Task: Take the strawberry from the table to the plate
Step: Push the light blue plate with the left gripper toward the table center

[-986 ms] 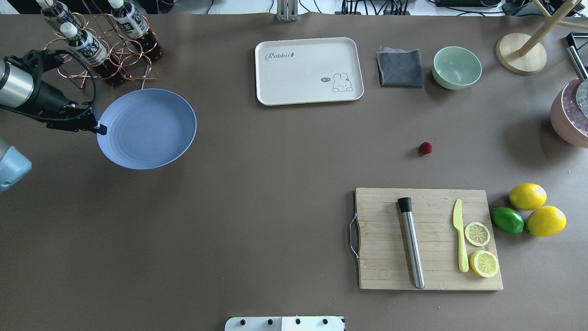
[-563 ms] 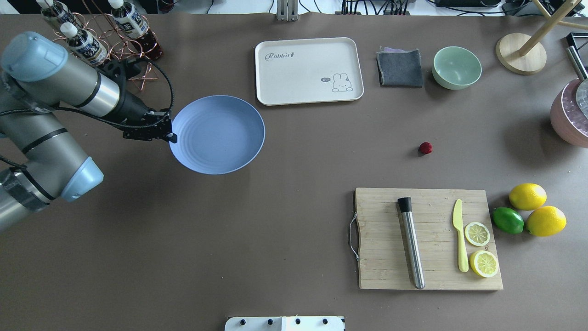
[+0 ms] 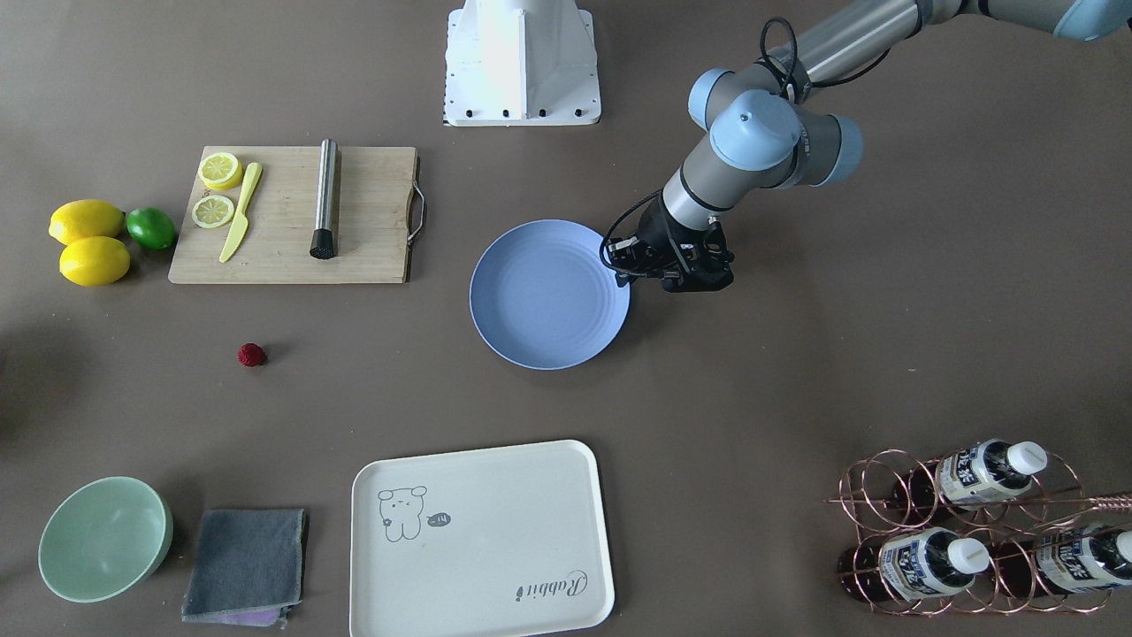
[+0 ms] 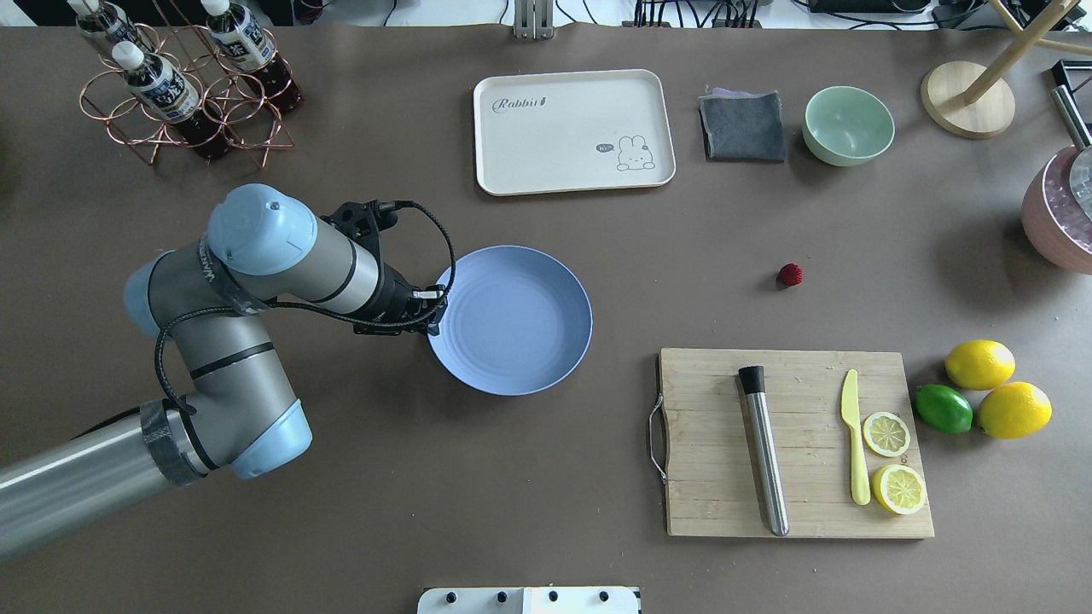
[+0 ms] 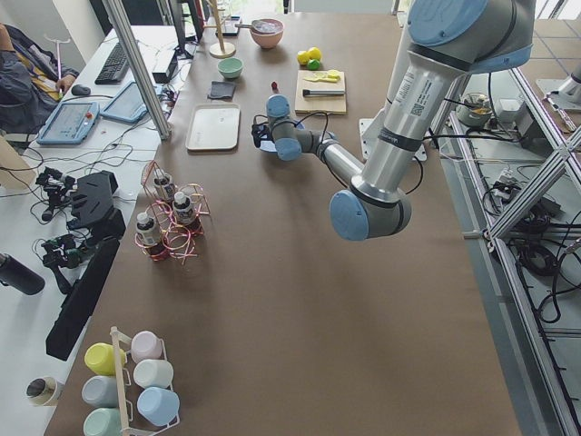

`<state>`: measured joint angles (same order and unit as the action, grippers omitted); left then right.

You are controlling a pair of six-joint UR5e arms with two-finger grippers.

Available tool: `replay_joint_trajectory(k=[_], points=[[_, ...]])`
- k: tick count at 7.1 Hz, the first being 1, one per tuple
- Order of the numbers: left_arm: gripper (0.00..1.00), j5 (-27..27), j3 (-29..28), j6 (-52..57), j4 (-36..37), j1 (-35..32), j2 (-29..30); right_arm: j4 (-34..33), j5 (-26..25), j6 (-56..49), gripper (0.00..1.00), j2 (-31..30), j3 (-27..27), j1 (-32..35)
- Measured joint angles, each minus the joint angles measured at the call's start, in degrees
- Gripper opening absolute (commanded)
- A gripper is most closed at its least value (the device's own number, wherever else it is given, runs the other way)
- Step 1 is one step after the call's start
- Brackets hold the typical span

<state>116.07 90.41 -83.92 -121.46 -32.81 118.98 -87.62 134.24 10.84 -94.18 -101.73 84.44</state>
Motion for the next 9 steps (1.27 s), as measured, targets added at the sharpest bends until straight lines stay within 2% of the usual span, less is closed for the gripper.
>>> replay_joint_trajectory(k=[3, 4, 5, 6, 9], points=[[0.00, -1.8, -0.1, -2.1, -0.1, 2.7, 0.6, 0.1, 0.2, -0.3, 1.00, -0.3, -0.1, -0.1], [0.16, -1.9, -0.1, -2.3, -0.1, 3.0, 0.7, 0.1, 0.2, -0.4, 1.00, -0.3, -0.1, -0.1], [0.71, -1.9, -0.1, -2.3, -0.1, 3.1, 0.6, 0.2, 0.2, -0.4, 1.00, -0.4, -0.2, -0.1], [0.87, -1.9, -0.1, -2.3, -0.1, 3.1, 0.6, 0.2, 0.2, -0.4, 1.00, -0.4, -0.3, -0.1], [0.88, -0.8, 1.2, -2.2, 0.0, 0.5, 0.3, 1.5, 2.6, 0.0, 1.00, 0.3, -0.6, -1.2]])
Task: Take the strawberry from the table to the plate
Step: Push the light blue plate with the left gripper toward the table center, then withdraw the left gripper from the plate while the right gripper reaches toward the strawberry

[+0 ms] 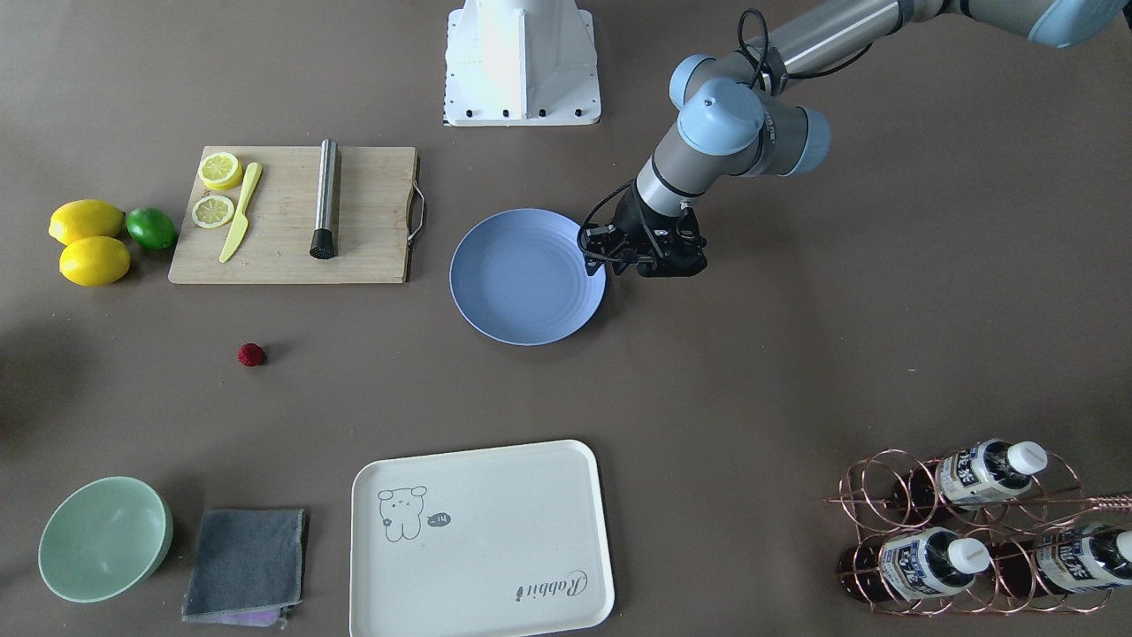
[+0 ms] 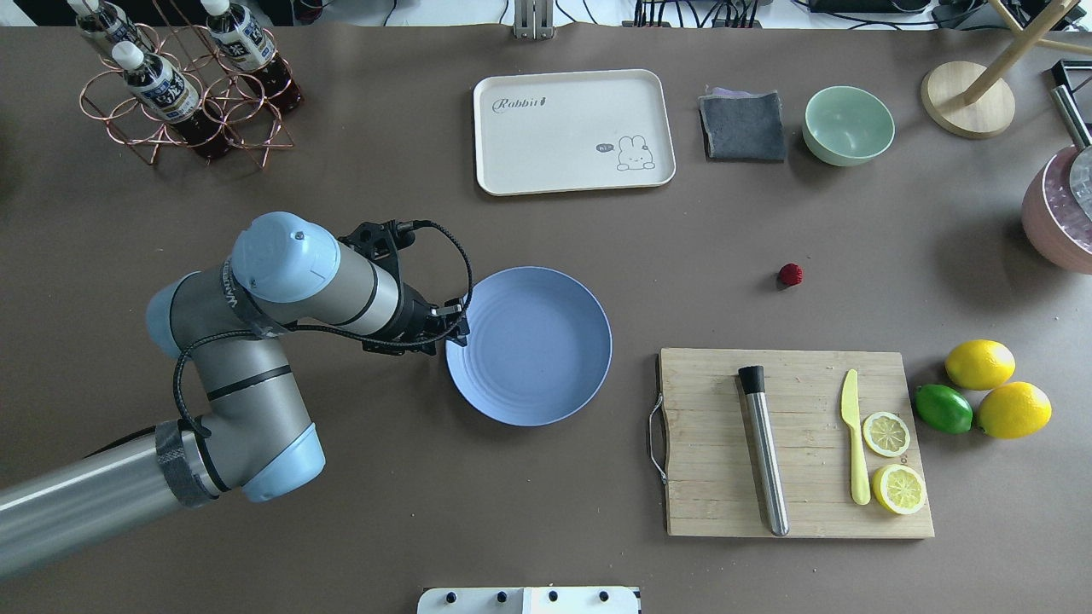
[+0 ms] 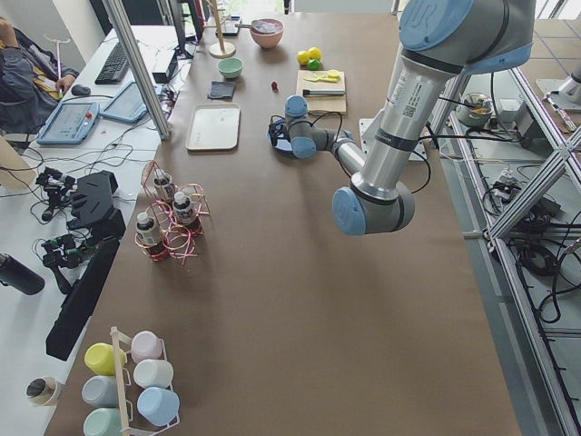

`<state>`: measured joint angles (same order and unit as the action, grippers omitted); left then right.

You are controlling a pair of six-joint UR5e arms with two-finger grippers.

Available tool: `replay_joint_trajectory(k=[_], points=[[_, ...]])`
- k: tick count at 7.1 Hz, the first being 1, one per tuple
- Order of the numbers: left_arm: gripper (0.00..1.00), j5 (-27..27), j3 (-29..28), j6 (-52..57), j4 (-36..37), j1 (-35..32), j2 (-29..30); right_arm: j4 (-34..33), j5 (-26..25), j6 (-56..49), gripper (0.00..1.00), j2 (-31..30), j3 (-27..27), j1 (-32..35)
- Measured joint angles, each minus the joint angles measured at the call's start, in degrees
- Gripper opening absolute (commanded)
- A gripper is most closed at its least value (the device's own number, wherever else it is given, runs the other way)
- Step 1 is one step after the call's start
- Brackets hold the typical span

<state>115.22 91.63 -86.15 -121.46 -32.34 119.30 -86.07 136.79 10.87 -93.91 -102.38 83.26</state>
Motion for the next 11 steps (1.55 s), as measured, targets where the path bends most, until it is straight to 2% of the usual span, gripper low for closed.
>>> replay_joint_trajectory(k=[2, 4, 5, 7, 10, 11], points=[[0.88, 3.9, 2.5, 0.1, 0.1, -4.7, -2.4, 4.4, 0.9, 2.9, 1.00, 0.9, -0.1, -3.2], [0.88, 5.3, 3.9, 1.7, 0.1, -7.4, -5.5, 11.4, 0.0, 17.6, 0.99, 3.8, 0.1, -10.6], [0.88, 5.9, 4.8, 5.4, 0.0, -8.3, -7.8, 13.0, -2.7, 26.5, 0.98, 6.4, 0.1, -15.3], [0.88, 8.0, 8.4, 14.0, -0.1, -11.1, -15.1, 13.8, -8.3, 37.1, 0.90, 11.4, 0.6, -23.9], [0.87, 9.0, 11.6, 18.2, -0.1, -15.0, -21.0, 13.9, -11.7, 41.5, 0.90, 18.6, 5.7, -31.4], [0.87, 9.0, 13.4, 22.5, 0.0, -16.6, -24.8, 13.9, -13.3, 41.3, 0.88, 20.3, 8.2, -32.7]])
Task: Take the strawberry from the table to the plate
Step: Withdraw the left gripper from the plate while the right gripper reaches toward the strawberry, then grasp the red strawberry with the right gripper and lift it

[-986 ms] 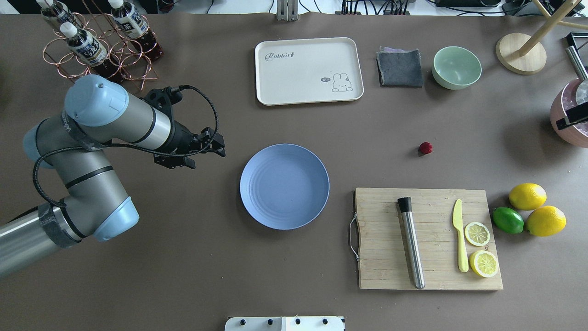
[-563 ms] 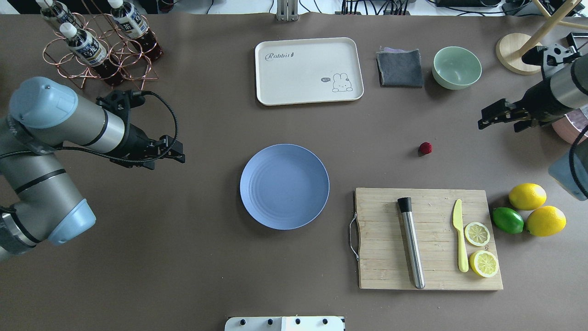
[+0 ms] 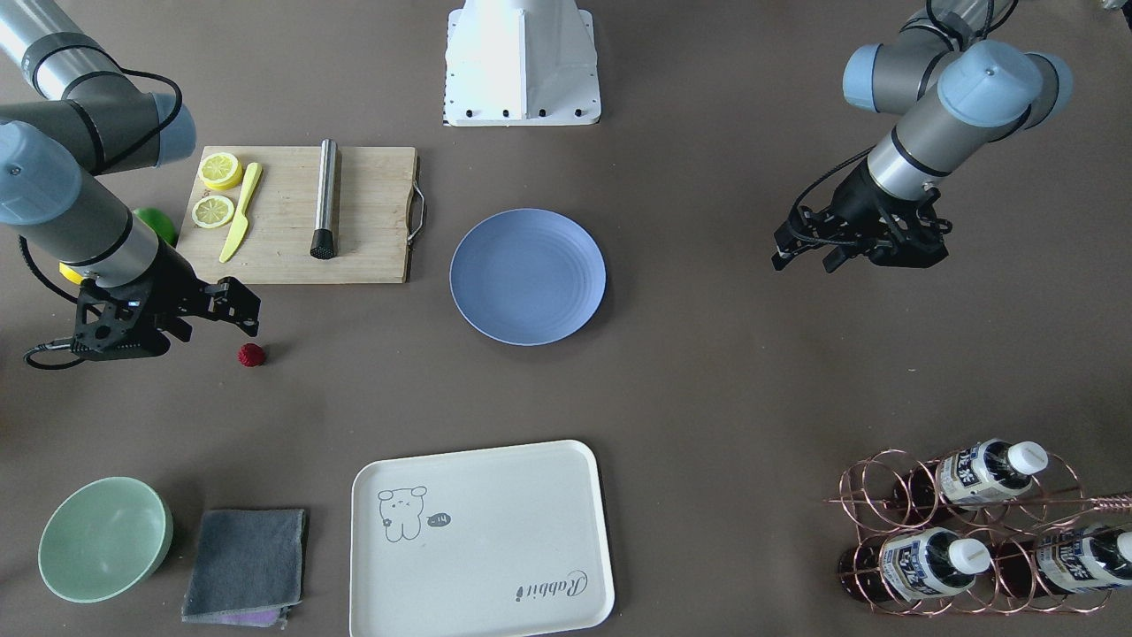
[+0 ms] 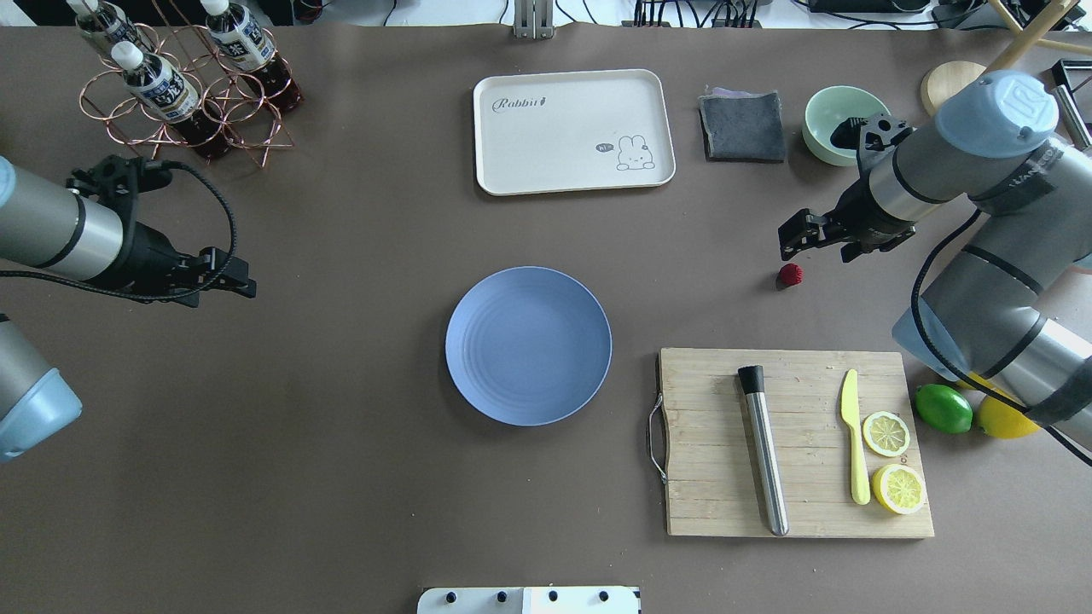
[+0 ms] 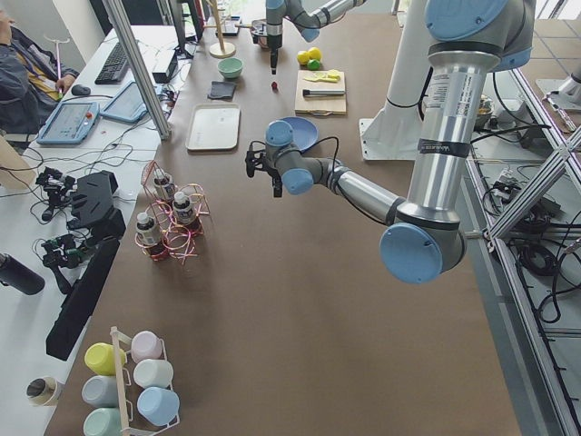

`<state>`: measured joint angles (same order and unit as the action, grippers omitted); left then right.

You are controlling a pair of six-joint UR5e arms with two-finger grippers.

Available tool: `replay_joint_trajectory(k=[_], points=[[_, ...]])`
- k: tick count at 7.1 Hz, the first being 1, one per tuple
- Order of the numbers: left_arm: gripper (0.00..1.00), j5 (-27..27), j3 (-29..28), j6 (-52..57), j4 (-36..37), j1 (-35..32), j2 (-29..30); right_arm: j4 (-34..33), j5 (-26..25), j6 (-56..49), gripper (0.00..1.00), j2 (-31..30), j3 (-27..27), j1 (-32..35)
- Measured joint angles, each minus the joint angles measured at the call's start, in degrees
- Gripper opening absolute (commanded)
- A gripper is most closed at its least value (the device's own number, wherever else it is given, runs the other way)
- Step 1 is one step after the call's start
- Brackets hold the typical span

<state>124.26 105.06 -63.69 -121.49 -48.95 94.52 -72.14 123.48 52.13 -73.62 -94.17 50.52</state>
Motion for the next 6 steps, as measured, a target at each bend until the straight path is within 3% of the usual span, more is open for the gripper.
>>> replay_joint_trajectory(k=[3, 5, 6], points=[[0.88, 3.9, 2.9, 9.6, 0.0, -5.9, -7.2, 0.0, -2.3, -4.3, 0.77, 1.7, 4.3, -1.9], [0.89, 4.7, 3.0, 10.3, 0.0, -6.8, -7.7, 0.0, -2.4, -6.2, 0.15, 2.0, 5.8, -2.4], [0.89, 4.6, 3.0, 10.3, 0.0, -6.8, -7.7, 0.0, -2.3, -6.3, 0.00, 2.3, 6.0, -2.5]])
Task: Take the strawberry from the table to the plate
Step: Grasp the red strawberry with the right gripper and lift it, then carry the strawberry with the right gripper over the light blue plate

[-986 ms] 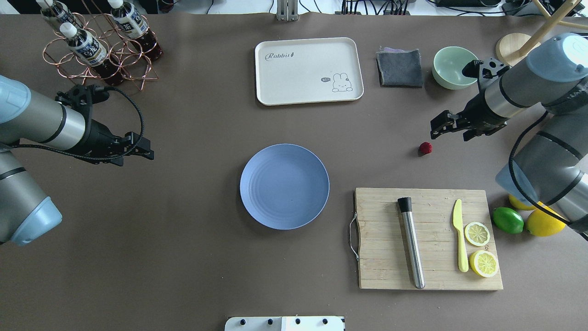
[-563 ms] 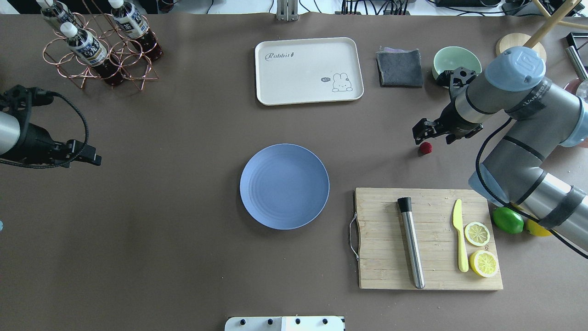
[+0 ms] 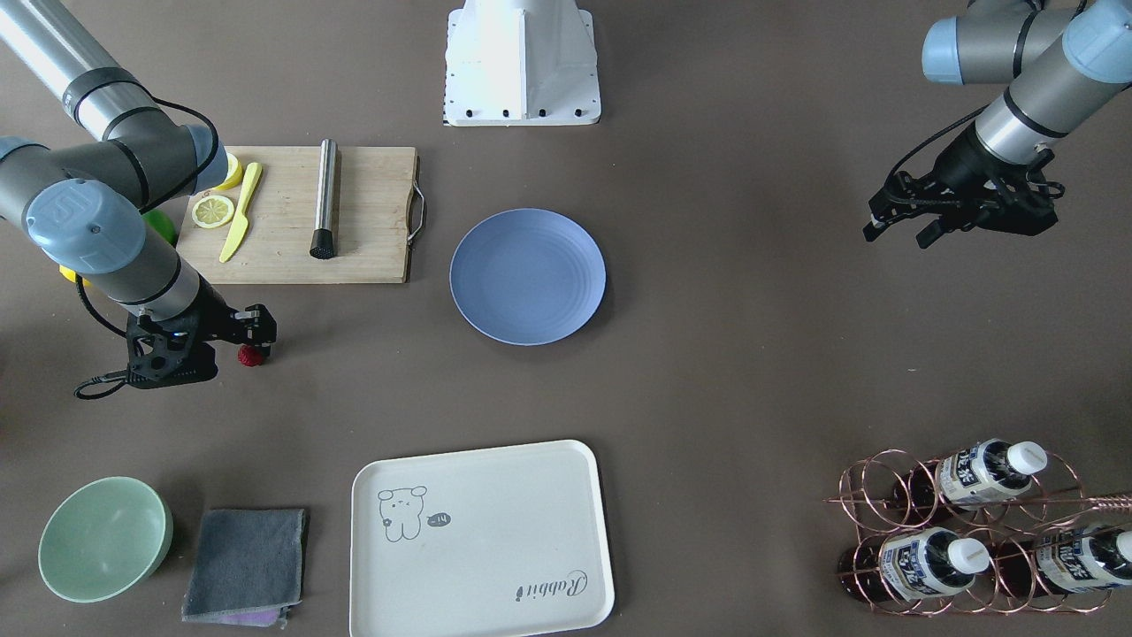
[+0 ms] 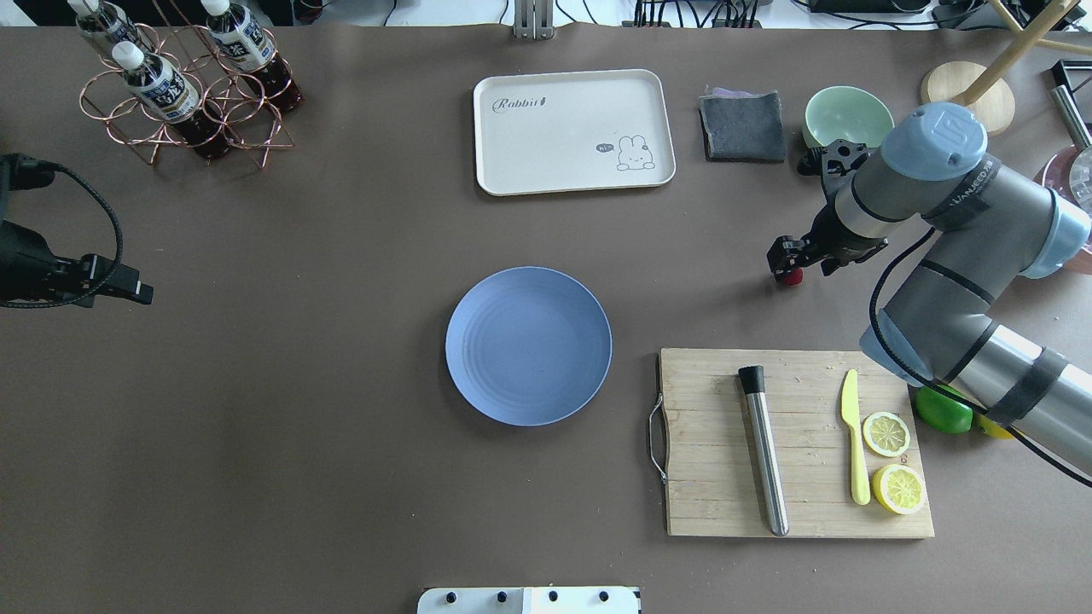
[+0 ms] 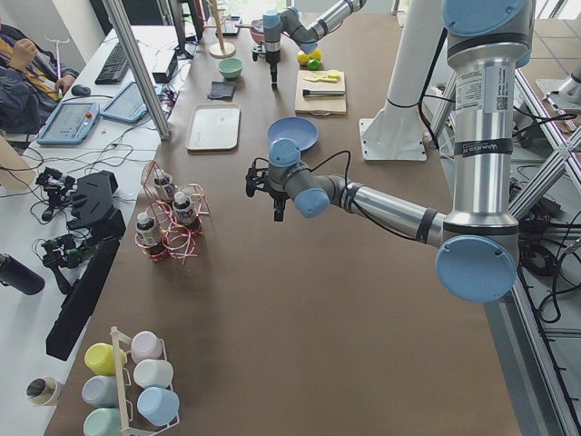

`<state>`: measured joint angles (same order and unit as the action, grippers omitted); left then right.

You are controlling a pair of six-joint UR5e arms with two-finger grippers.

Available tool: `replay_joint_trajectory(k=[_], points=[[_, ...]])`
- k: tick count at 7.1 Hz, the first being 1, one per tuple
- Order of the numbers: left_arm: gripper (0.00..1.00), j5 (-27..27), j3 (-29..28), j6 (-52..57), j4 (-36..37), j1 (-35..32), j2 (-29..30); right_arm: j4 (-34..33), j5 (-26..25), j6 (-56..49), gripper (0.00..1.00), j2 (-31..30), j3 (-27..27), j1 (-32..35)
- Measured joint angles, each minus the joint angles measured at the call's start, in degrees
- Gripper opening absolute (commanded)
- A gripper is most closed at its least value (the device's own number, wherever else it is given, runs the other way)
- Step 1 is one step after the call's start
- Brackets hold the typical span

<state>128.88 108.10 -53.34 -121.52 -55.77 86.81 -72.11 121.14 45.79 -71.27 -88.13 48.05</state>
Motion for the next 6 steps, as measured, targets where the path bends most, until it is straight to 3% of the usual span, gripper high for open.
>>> replay_joint_trajectory(k=[3, 6], points=[[0.90, -0.1, -0.3, 0.0, -0.1, 0.0, -0.2, -0.3, 0.8, -0.1, 0.00, 1.5, -0.3, 0.5], [0.90, -0.2, -0.5, -0.3, -0.1, 0.0, -0.2, -3.3, 2.5, 3.1, 0.00, 4.1, -5.0, 0.3]])
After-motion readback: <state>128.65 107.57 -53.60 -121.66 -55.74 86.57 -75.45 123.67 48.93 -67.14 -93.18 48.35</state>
